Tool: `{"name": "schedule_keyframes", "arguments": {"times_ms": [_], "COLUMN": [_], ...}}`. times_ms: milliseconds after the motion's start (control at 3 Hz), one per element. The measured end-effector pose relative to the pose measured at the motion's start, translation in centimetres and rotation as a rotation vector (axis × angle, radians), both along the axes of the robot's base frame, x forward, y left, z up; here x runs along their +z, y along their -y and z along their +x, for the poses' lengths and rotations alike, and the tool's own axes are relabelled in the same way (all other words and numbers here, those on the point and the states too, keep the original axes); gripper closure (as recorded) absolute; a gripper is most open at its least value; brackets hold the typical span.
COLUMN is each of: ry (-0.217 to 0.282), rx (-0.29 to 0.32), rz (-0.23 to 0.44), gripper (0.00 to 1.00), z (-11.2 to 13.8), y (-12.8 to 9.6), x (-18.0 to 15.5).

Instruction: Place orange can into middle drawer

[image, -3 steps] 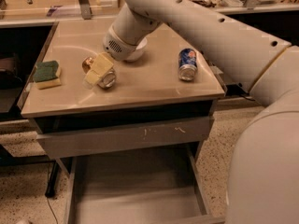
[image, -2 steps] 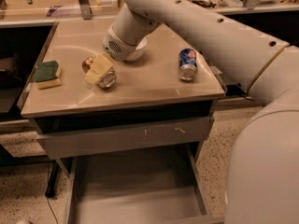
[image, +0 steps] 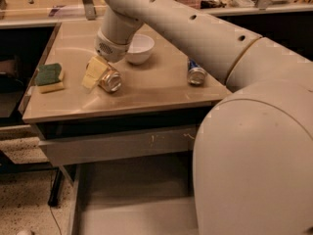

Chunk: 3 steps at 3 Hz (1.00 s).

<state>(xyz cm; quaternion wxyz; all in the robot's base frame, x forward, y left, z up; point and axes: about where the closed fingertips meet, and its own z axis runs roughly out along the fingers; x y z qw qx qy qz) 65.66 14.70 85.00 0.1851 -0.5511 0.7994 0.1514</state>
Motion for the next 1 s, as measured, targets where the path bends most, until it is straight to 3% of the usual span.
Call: {"name": "schedule_keyframes", "arguments": {"times_ms": [667, 1000], "ry": [-0.081, -0.083], "rx": [-0.021, -0.021], "rz": [-0.066, -0.066], "gripper": [0.0, 0.18], "z": [2.1, 2.1], "y": [-0.9, -0.9], "x": [-2.9, -3.0]}}
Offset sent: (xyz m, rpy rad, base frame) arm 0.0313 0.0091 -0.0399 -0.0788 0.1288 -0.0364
